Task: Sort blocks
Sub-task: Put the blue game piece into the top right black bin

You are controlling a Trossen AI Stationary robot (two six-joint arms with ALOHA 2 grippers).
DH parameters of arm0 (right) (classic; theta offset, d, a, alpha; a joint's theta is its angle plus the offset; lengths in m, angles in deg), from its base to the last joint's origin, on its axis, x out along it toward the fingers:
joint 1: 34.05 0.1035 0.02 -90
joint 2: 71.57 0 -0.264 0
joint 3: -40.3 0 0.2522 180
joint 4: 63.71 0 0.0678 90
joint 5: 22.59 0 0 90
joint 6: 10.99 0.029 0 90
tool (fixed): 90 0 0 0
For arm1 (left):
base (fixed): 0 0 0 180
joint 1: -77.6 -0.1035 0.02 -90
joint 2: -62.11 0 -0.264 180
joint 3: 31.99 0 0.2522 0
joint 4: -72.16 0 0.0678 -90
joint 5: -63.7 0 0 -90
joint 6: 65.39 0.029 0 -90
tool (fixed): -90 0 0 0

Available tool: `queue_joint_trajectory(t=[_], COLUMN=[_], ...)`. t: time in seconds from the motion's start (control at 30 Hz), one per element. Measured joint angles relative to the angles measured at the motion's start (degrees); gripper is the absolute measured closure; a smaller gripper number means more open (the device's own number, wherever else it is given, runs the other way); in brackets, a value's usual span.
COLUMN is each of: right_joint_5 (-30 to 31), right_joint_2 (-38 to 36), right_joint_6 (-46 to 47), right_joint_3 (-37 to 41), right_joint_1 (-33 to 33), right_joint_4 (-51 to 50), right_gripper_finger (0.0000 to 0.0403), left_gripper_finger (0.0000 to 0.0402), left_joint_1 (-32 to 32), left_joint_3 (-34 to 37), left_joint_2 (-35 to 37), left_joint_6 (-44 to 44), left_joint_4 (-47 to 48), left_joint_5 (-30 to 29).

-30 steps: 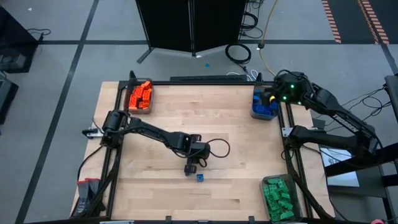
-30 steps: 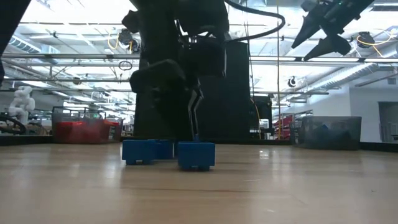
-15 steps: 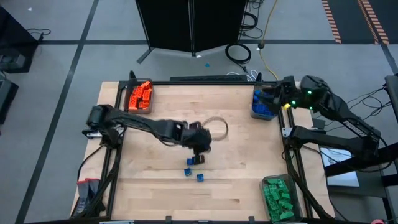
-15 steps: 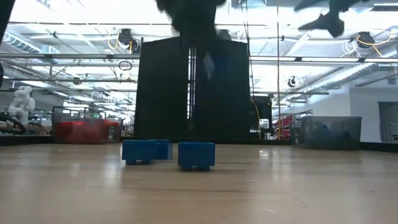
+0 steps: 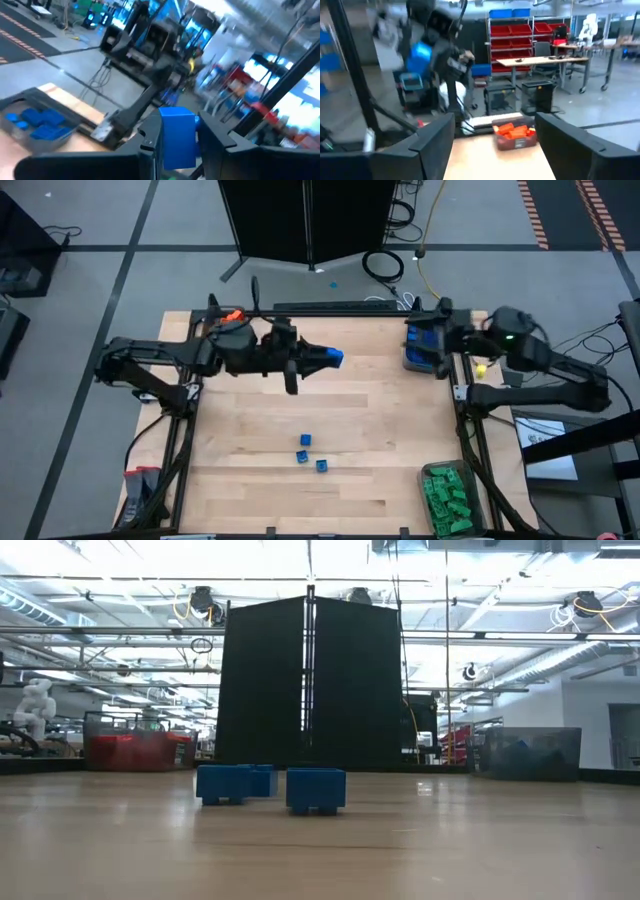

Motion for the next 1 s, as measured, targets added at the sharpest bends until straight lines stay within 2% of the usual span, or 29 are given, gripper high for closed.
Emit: queue_joint_trajectory(t=[0.23,0.43,0.5,0.73,1.0], right_joint_5=[8.5,24.3,27.8,29.5,29.7], right_joint_2=[13.1,23.6,26.3,32.4,33.2], right_joint_6=[-15.5,-29.5,-33.6,-40.4,-38.2], right_joint_3=[-1.1,-11.0,-15.0,-26.0,-27.1], right_joint_1=[9.0,16.4,18.1,22.5,25.4], right_joint_4=[7.5,8.3,7.4,5.9,1.7], right_gripper_finger=[0.0144,0.0131,0.0122,0.0103,0.0101], left_gripper_finger=[0.0323,0.0323,0.0323,0.0323,0.0323], left_joint_1=[-0.2,-0.3,-0.3,-0.2,-0.6], left_joint_3=[0.0,0.1,0.1,0.1,0.1], left_joint_2=[0.0,-0.2,-0.2,0.0,-0.2], left_joint_6=[-5.7,-7.0,-7.3,-7.8,-6.3], left_joint_4=[-3.4,-3.4,-4.1,-6.6,-7.5], left_joint_5=[-0.1,-2.7,-2.8,-2.7,-2.8])
